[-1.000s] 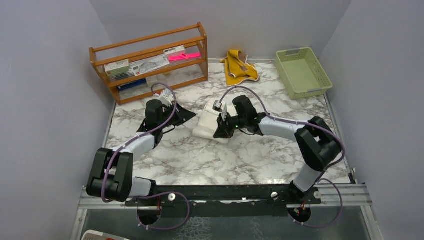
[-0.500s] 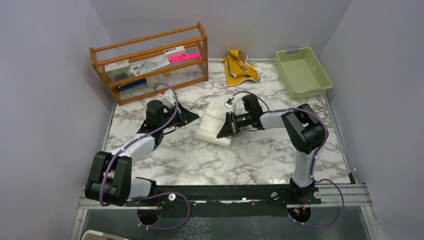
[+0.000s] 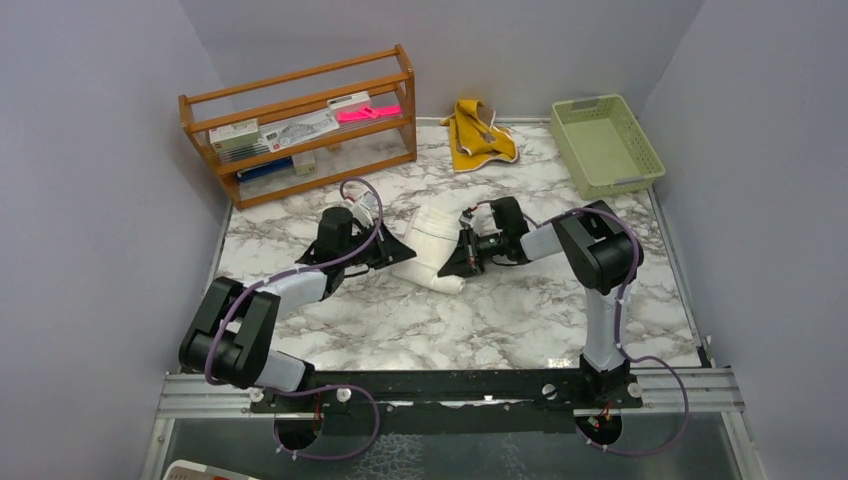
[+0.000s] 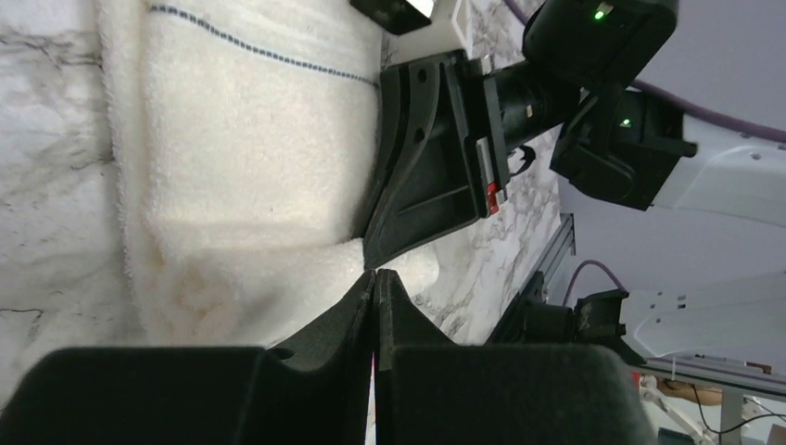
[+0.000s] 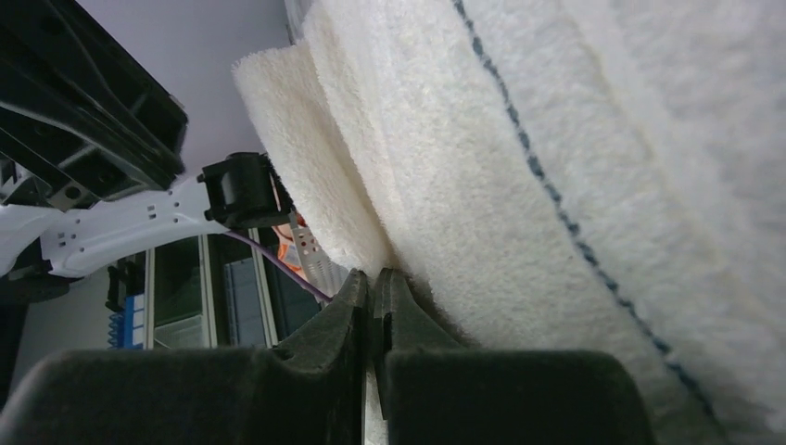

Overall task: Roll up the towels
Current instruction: Roll the towel at the center of the board.

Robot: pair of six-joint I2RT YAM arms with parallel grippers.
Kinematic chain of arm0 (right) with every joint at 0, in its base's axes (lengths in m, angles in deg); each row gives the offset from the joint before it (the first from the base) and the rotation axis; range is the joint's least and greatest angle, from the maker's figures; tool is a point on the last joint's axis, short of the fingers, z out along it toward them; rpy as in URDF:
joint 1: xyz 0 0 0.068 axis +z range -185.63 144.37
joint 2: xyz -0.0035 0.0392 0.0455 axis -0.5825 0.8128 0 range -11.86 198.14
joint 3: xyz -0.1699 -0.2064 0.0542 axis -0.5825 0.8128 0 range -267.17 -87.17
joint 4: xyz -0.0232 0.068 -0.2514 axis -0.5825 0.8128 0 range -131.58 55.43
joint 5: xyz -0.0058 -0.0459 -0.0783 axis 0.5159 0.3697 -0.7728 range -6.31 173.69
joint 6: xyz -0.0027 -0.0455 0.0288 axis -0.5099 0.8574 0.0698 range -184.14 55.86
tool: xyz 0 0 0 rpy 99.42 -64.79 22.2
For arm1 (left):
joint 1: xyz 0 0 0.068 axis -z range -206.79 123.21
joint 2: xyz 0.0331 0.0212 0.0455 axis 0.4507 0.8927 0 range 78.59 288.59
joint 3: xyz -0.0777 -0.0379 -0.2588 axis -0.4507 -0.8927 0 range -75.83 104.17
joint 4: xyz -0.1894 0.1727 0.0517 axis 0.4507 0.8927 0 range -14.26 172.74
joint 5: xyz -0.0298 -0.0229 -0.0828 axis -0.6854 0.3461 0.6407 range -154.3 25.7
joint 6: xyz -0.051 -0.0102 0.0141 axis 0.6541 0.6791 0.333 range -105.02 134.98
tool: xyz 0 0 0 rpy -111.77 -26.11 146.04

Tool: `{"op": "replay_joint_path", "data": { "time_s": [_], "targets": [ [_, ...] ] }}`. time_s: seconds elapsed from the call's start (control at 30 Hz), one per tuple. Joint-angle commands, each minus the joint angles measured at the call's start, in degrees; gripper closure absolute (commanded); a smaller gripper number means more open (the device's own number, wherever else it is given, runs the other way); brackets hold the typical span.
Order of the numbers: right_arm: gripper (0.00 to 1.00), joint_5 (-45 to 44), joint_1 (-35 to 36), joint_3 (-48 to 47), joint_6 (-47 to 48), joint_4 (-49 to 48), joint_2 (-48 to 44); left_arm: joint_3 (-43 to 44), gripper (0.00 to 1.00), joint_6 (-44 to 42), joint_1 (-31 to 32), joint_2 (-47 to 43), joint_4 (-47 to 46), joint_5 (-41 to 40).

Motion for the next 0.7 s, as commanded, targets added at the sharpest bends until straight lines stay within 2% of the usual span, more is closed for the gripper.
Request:
{"op": "replay_joint_path", "data": {
  "time_s": [0.0, 0.37, 0.43, 0.53, 0.6, 0.67],
  "targets": [
    [0.99, -3.79, -0.98, -0.85, -3.80, 0.75, 2.88, 1.65, 0.95, -1.24, 1.79, 3.44, -1.42, -2.63],
    [0.99, -8.79, -1.65, -2.41, -0.39, 6.61, 2.08, 2.27, 0.98, -1.76, 1.88, 19.57, -8.92, -5.33],
    [0.92, -9.06, -1.54, -3.68, 3.76, 9.25, 1.18, 2.47, 0.98, -2.21, 1.89, 21.01, -9.12, -6.63],
    [0.73, -14.31, -1.19, -5.76, 12.91, 16.64, -2.57, 3.36, 0.99, -2.55, 1.89, 22.83, -9.14, -7.02],
    [0.69, -21.67, -0.92, -7.76, 20.58, 22.60, -6.43, 3.73, 0.99, -2.77, 1.87, 23.46, -9.12, -7.18],
    [0.66, -29.69, -0.18, -8.03, 26.52, 24.51, -11.53, 3.80, 0.99, -2.91, 1.83, 23.74, -9.08, -7.12]
  ]
}}
